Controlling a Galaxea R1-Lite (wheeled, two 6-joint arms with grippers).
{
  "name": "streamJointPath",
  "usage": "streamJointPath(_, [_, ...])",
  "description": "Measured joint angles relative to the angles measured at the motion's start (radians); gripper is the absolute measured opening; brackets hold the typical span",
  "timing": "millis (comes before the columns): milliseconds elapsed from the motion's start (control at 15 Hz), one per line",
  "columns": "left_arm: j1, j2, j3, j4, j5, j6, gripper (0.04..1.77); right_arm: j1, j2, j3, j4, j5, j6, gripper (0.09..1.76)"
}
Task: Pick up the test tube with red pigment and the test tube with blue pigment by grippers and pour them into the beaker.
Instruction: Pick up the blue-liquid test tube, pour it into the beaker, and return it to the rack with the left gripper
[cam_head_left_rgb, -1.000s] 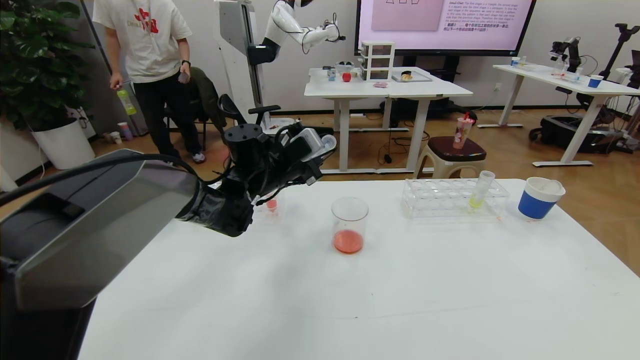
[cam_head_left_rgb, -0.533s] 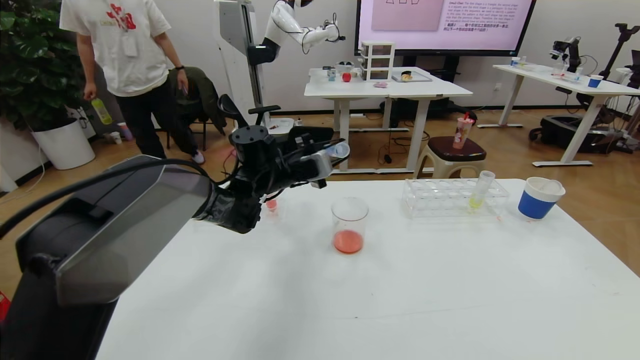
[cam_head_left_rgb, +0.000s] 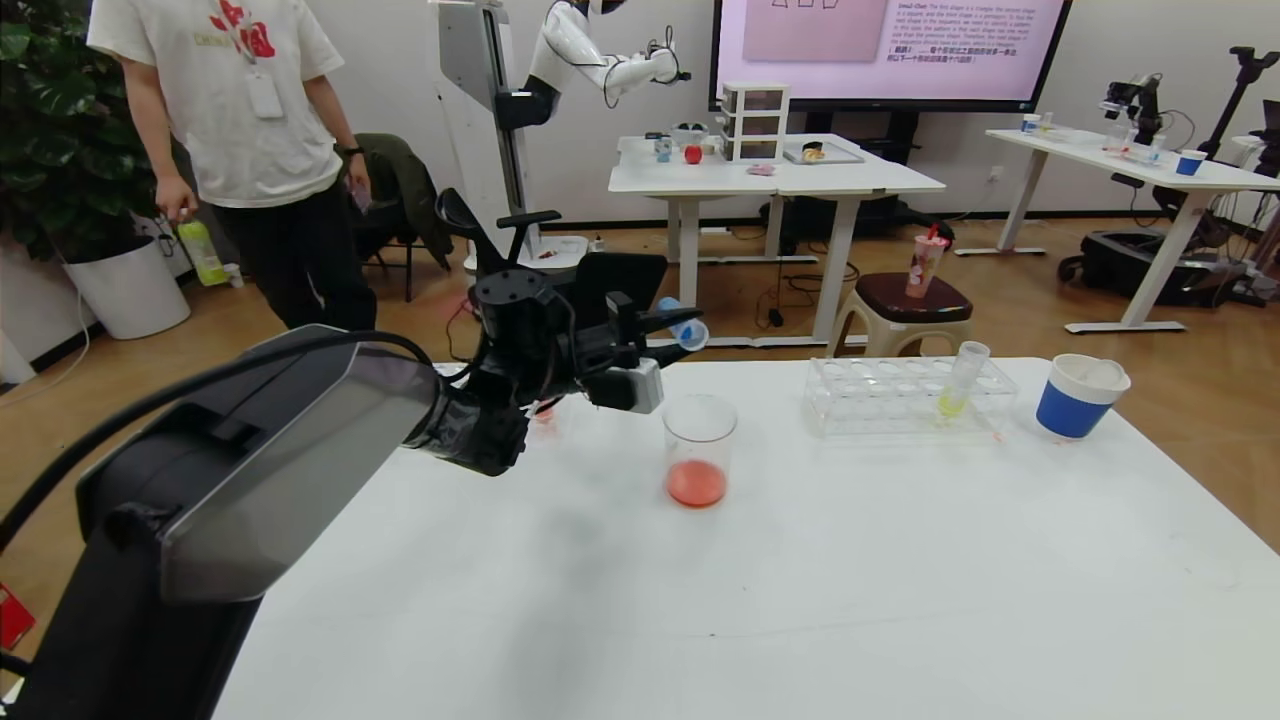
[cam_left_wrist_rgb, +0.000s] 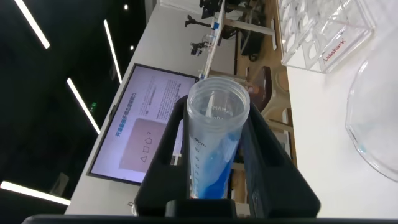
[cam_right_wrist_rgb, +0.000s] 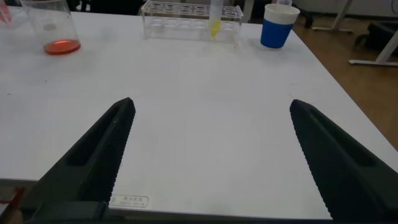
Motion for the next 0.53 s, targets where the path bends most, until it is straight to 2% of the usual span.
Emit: streamJointPath(533, [0.008, 0.033, -0.004, -0.003, -0.011, 0.157, 0.5, 0.0, 0.0, 0.0, 0.0, 0.0, 0.0, 1.74])
